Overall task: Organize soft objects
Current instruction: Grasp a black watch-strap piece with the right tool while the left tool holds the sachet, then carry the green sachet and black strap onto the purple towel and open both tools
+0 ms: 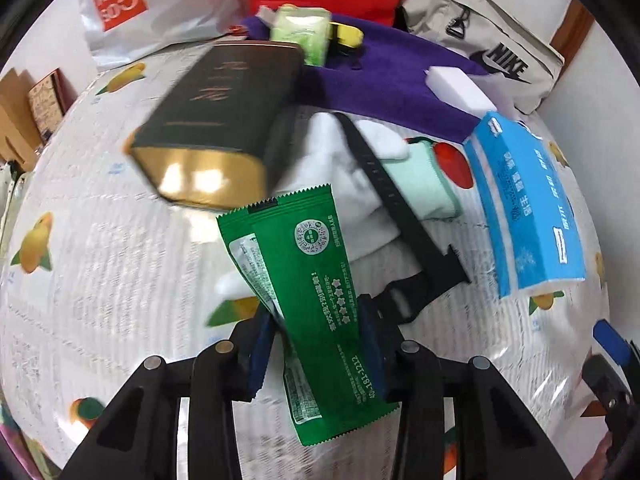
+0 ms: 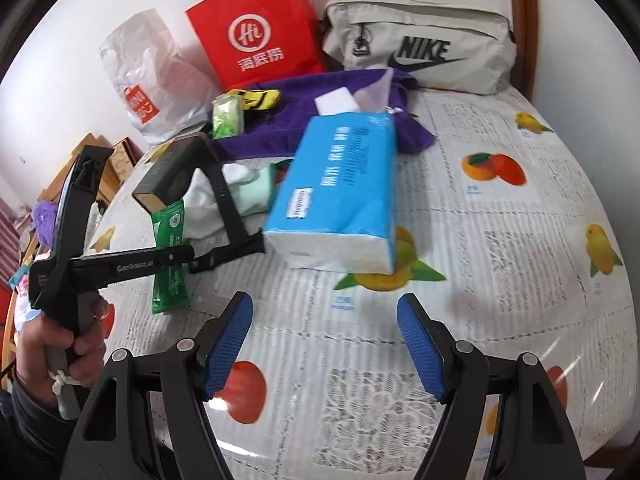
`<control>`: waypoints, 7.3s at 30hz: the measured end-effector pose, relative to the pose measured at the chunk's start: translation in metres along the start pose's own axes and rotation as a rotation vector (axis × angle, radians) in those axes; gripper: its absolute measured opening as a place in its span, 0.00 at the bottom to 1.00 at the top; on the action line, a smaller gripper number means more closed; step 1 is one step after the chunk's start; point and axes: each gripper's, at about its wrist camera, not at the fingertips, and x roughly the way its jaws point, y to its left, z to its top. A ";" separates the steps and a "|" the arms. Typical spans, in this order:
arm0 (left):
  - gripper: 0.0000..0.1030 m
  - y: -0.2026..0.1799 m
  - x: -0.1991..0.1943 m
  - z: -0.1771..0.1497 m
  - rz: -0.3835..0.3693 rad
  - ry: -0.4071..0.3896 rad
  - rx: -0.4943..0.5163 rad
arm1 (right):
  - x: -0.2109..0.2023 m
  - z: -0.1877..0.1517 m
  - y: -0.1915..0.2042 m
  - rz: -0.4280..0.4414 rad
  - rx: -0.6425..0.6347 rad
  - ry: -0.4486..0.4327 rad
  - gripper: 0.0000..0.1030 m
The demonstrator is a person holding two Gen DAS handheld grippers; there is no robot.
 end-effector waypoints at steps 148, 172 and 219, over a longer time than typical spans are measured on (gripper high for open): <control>0.38 0.068 -0.069 0.092 -0.007 -0.176 0.075 | 0.009 0.093 0.028 -0.090 -0.085 -0.086 0.20; 0.38 0.006 -0.004 0.203 -0.111 -0.125 0.168 | 0.085 0.207 0.002 -0.087 -0.092 -0.101 0.20; 0.56 -0.038 0.047 0.232 -0.105 -0.046 0.256 | 0.146 0.226 -0.020 -0.078 -0.071 0.032 0.41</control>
